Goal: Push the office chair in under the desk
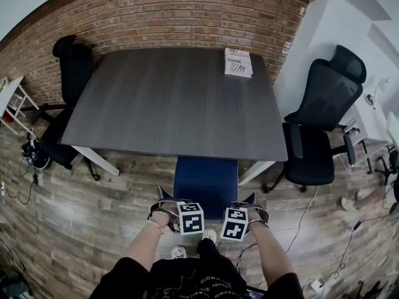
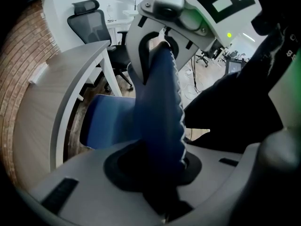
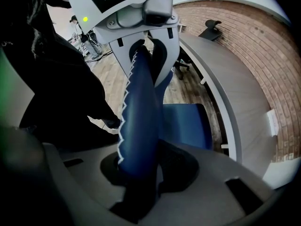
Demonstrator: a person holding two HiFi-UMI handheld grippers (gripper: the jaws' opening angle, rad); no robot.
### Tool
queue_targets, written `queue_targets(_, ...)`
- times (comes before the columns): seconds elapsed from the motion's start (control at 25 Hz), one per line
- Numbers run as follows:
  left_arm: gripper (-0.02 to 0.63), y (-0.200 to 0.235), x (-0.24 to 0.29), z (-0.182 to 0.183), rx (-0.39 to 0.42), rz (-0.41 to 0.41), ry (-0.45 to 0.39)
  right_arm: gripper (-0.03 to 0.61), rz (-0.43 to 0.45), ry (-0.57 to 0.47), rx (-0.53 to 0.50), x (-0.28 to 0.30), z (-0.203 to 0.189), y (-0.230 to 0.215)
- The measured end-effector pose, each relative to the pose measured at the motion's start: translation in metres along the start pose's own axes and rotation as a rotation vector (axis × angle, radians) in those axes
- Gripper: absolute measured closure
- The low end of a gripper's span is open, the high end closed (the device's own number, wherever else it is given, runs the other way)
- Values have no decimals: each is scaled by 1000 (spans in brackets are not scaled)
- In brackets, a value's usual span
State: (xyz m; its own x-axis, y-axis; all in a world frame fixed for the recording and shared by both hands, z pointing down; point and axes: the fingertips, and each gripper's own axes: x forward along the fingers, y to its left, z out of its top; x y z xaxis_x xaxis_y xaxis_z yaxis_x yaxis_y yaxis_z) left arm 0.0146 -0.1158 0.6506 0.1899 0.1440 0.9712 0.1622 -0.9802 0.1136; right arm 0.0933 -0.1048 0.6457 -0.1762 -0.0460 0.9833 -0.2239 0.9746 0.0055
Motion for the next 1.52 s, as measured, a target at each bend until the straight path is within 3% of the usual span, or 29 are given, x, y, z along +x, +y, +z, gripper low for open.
queue_targets(0.92, 520, 7, 9, 6, -9, 15, 15, 491, -27, 6, 0, 6, -10, -9)
queue_targets(1.52, 515, 34, 5, 16, -21, 35, 7, 486, -31, 0, -13, 3, -16, -38)
